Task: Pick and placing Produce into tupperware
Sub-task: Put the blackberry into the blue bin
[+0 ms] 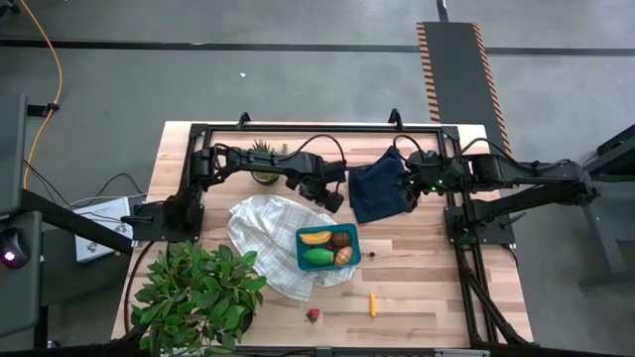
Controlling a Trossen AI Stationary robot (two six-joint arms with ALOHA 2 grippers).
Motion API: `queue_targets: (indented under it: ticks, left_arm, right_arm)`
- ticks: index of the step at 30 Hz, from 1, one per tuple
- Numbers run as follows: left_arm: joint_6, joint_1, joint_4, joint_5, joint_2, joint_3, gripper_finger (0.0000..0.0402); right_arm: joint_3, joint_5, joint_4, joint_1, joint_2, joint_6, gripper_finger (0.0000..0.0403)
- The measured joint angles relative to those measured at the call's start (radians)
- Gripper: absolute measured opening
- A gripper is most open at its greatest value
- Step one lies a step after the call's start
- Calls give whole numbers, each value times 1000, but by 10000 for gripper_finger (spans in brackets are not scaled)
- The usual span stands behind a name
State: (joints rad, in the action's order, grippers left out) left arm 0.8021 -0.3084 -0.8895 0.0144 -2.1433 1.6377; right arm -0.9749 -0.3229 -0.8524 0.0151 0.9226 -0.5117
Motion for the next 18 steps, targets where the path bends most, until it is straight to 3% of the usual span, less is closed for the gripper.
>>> queue_targets:
  ticks: [18]
  left_arm:
    - [-221, 0, -266, -34, 2, 405, 83]
  right_arm:
    - [0, 0, 4, 0, 0, -12, 133]
